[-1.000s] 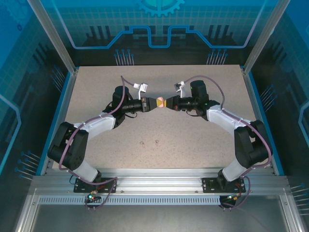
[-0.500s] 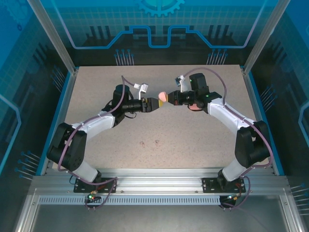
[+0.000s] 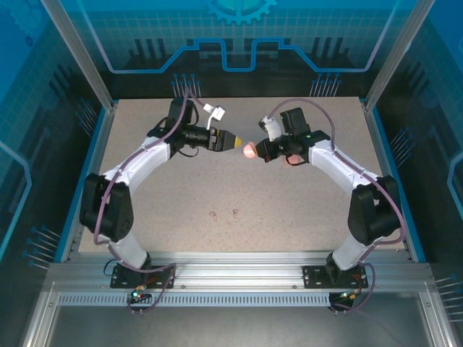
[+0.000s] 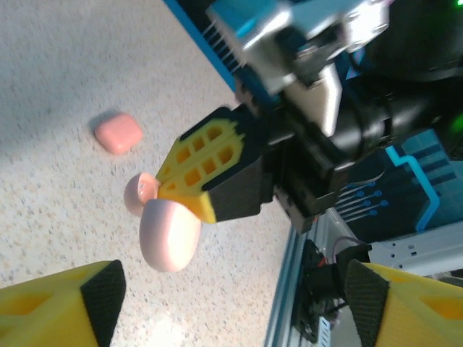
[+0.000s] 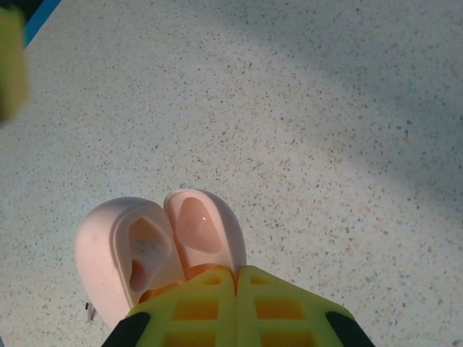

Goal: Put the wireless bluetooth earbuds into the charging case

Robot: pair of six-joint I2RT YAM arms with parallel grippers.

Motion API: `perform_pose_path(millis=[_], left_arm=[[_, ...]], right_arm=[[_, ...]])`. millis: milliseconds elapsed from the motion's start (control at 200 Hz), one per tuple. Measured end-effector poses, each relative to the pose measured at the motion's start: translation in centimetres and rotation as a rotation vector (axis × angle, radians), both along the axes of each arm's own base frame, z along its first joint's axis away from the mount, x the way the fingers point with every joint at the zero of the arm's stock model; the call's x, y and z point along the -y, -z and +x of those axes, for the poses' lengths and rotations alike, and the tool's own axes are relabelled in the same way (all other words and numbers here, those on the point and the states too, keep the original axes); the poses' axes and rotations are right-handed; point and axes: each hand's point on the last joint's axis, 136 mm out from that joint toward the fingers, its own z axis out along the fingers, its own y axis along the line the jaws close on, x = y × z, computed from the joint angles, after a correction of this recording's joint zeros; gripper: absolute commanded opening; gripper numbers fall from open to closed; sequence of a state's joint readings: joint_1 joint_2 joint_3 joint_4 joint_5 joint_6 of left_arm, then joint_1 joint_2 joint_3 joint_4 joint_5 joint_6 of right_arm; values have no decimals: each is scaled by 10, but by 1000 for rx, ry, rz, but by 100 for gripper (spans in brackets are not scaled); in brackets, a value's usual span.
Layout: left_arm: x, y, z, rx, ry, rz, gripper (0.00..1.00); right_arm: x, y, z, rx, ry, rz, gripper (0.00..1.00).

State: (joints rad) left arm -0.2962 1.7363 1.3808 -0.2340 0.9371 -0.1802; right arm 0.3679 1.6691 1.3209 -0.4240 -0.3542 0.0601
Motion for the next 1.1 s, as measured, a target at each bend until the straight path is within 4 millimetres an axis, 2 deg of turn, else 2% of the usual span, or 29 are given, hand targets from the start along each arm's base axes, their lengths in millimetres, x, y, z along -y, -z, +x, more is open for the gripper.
perform_pose_path(millis=[150, 240, 510, 740, 895, 1100], left_arm=[[4, 37, 3, -107, 54, 37, 67], [6, 48, 3, -150, 78, 44, 63], [14, 39, 8, -143, 138, 30, 57], [25, 51, 2, -189, 184, 39, 53], [30, 57, -1, -201, 204, 44, 45], [30, 60, -2, -211, 207, 48, 45]], right_arm=[[-5, 0, 3, 11, -52, -14, 0], [-6, 2, 4, 11, -68, -24, 0], [-11, 4, -2, -4, -104, -17, 0], [-16, -1, -2, 1, -119, -2, 0], [-18, -1, -3, -2, -125, 3, 0], [-20, 2, -2, -10, -129, 0, 0]])
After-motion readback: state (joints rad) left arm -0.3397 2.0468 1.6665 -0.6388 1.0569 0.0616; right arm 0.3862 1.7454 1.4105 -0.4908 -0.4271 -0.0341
